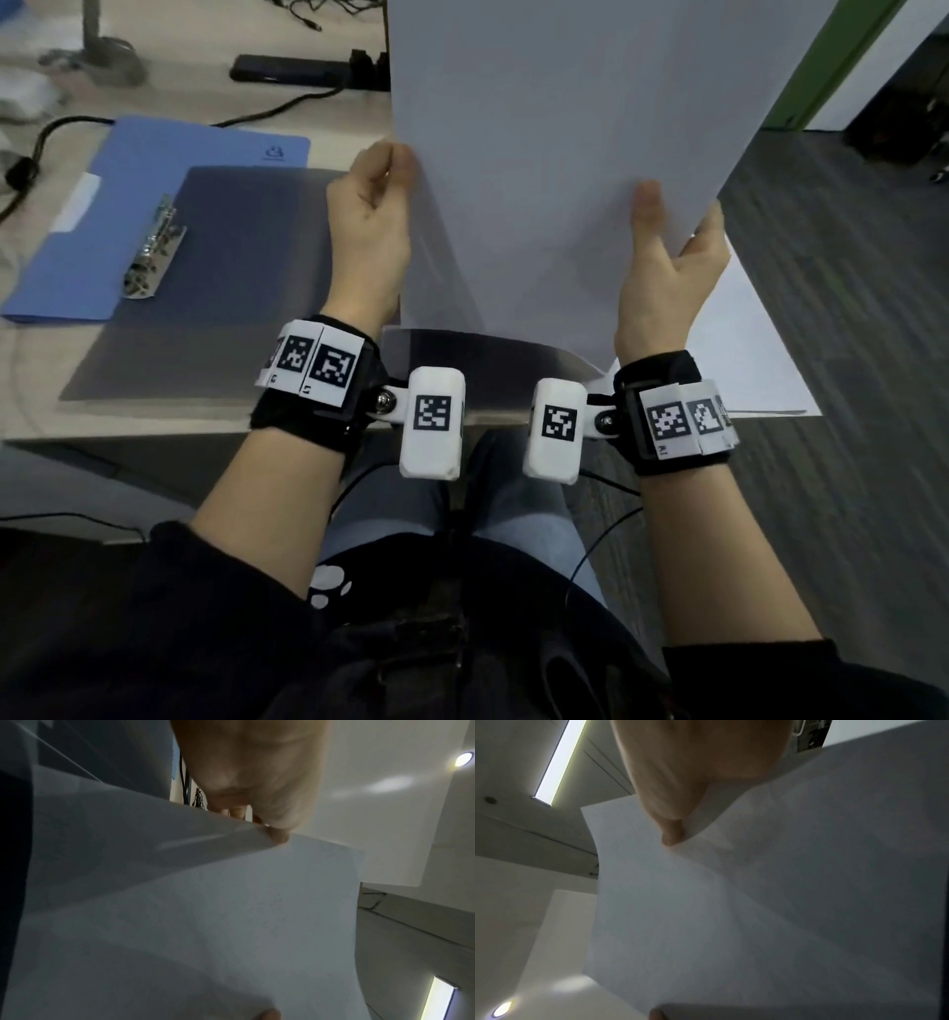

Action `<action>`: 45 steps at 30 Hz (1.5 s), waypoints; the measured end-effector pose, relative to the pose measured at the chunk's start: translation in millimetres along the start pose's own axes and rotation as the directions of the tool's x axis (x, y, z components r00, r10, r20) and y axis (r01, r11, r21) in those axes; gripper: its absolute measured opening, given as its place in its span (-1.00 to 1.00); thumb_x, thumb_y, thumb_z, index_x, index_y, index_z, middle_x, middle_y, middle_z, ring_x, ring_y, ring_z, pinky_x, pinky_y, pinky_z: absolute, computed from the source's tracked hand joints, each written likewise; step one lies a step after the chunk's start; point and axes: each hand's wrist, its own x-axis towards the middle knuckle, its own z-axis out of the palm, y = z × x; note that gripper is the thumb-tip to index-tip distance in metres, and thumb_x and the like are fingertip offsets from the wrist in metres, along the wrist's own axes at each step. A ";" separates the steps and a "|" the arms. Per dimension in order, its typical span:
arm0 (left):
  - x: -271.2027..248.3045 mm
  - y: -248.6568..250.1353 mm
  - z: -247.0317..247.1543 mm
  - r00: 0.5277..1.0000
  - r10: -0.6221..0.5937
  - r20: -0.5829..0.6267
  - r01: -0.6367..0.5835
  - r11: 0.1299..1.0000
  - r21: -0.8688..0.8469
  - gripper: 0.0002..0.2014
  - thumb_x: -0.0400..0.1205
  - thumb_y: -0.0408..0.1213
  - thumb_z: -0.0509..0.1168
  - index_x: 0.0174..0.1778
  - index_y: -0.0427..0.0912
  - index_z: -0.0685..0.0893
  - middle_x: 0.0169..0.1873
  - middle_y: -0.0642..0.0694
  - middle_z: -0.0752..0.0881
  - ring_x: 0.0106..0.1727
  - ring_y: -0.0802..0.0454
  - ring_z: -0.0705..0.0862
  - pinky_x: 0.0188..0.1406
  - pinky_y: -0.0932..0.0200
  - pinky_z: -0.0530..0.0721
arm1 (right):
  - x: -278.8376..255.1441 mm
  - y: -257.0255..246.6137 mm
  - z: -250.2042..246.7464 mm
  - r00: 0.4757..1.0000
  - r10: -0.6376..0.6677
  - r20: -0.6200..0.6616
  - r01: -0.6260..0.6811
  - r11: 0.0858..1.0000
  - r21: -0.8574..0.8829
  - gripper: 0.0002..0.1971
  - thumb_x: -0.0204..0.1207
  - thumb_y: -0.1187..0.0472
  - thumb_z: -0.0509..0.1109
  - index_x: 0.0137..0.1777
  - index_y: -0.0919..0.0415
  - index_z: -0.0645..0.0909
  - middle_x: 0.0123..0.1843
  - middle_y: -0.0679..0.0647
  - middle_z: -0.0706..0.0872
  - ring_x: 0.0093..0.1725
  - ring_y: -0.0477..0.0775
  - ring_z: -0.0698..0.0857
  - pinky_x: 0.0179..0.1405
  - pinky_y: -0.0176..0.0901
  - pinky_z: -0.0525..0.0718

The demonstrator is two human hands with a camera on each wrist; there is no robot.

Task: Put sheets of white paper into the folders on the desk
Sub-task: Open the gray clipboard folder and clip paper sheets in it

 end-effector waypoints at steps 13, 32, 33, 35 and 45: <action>19.2 -33.8 -15.9 0.966 -0.183 -0.183 0.220 0.954 0.203 -0.74 0.54 -0.45 0.35 0.13 -0.25 0.75 -0.22 0.06 0.77 -0.22 0.28 0.68 0.09 0.28 0.67 | 30.5 52.4 9.9 0.992 0.123 -0.027 -0.122 0.893 -0.433 -0.61 0.53 0.38 0.27 0.35 0.19 0.61 -0.10 0.02 0.64 -0.07 -0.14 0.60 0.06 -0.32 0.61; 26.5 -79.8 -16.7 0.921 -0.364 -0.140 0.384 0.782 0.492 -0.73 0.46 -0.33 0.40 0.07 -0.08 0.79 -0.01 -0.07 0.82 0.04 -0.09 0.76 0.12 -0.06 0.74 | 43.7 92.4 -6.8 0.900 0.434 -0.052 -0.363 0.675 -0.642 -0.64 0.56 0.39 0.21 0.32 0.23 0.63 0.23 0.21 0.72 0.06 0.12 0.65 0.29 -0.13 0.61; 28.3 -79.4 -16.6 0.920 -0.374 -0.118 0.380 0.772 0.509 -0.73 0.45 -0.32 0.39 0.05 -0.08 0.80 -0.03 -0.07 0.82 0.04 -0.10 0.77 0.11 -0.07 0.74 | 45.6 91.8 -7.0 0.896 0.441 -0.043 -0.355 0.655 -0.667 -0.65 0.56 0.39 0.21 0.30 0.26 0.64 0.25 0.23 0.72 0.15 0.18 0.66 0.26 -0.15 0.58; 31.8 -77.6 -17.2 0.913 -0.397 -0.094 0.383 0.754 0.534 -0.73 0.44 -0.32 0.37 0.04 -0.07 0.80 -0.04 -0.08 0.82 0.02 -0.10 0.77 0.10 -0.05 0.74 | 46.9 90.4 -6.5 0.893 0.450 -0.005 -0.314 0.615 -0.723 -0.69 0.55 0.42 0.19 0.23 0.42 0.63 0.26 0.36 0.68 0.27 0.33 0.62 0.25 -0.04 0.58; 41.1 -71.9 -20.2 0.906 -0.419 -0.056 0.355 0.683 0.639 -0.82 0.47 -0.40 0.33 -0.14 -0.13 0.81 -0.28 -0.12 0.75 -0.11 -0.22 0.79 0.02 -0.03 0.77 | 49.1 91.4 -4.8 0.882 0.457 0.113 -0.176 0.544 -0.820 -0.78 0.47 0.44 0.20 0.00 0.50 0.63 -0.24 0.18 0.37 -0.19 0.09 0.33 -0.23 -0.20 0.33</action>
